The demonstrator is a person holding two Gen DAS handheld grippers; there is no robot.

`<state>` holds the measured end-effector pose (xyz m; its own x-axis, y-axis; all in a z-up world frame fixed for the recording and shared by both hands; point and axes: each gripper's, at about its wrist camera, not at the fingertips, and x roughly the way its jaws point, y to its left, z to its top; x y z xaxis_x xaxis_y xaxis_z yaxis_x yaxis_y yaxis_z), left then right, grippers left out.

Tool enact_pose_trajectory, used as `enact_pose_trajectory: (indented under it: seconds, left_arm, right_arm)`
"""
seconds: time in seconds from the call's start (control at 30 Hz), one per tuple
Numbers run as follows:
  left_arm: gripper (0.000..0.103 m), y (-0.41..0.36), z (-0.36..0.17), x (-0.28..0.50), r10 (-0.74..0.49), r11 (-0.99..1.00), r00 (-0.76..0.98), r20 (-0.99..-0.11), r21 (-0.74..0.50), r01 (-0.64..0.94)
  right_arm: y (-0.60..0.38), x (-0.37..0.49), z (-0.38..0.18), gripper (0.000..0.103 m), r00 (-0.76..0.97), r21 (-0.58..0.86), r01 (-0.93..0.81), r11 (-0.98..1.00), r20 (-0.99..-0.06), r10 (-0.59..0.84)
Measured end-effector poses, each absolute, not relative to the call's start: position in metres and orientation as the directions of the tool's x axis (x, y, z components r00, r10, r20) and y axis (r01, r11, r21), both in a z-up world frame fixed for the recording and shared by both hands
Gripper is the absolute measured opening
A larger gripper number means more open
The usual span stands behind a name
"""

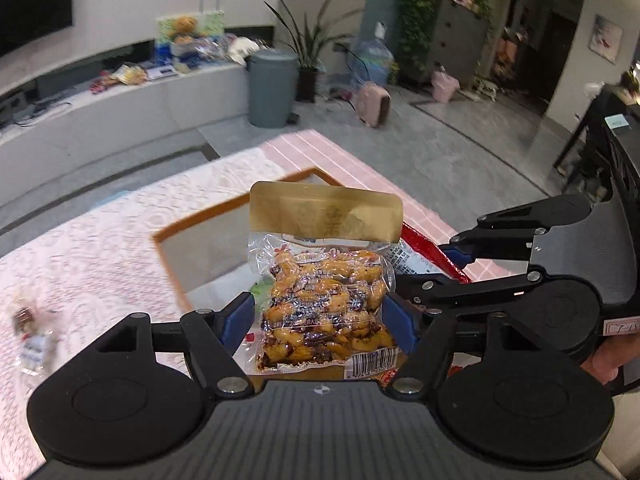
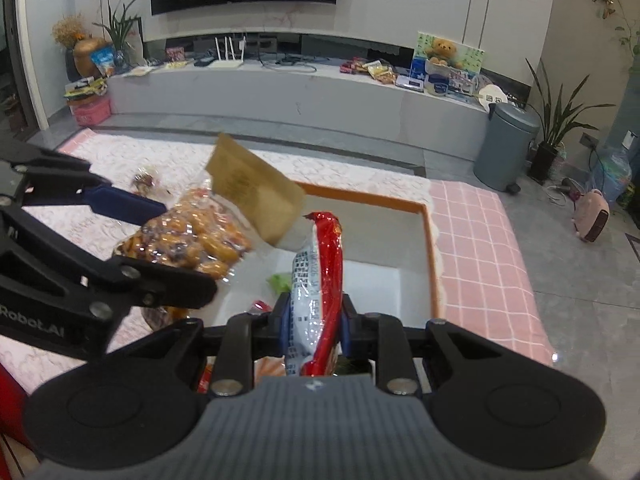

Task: Organize snacks
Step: 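Carry the peanut pack with the left tool while the right tool carries the red bag to the box, then lower the peanut pack and red bag into the box and open both tools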

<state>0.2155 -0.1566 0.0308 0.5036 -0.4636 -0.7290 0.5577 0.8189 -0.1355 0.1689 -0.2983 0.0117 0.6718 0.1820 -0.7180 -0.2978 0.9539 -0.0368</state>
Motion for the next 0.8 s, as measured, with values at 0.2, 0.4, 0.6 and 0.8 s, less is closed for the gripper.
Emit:
enact_pose_trajectory:
  seconds: [0.2, 0.4, 0.6, 0.8]
  left_arm:
    - [0.080, -0.173, 0.005, 0.239, -0.424, 0.798, 0.452, -0.785, -0.088, 0.596]
    - [0.080, -0.191, -0.016, 0.248, -0.349, 0.777, 0.446, -0.824, 0.012, 0.629]
    - [0.070, -0.199, -0.030, 0.261, -0.336, 0.749, 0.393, -0.856, 0.010, 0.662]
    - [0.060, -0.202, -0.041, 0.272, -0.294, 0.737, 0.373, -0.880, 0.040, 0.674]
  right_arm:
    - [-0.314, 0.192, -0.010, 0.021, 0.645, -0.062, -0.323, 0.944, -0.745, 0.172]
    - [-0.323, 0.220, -0.029, 0.021, 0.600, -0.026, -0.319, 0.947, -0.780, 0.181]
    - [-0.327, 0.239, -0.049, 0.021, 0.566, -0.018, -0.337, 0.941, -0.803, 0.187]
    - [-0.323, 0.253, -0.057, 0.021, 0.547, -0.029, -0.355, 0.934, -0.817, 0.182]
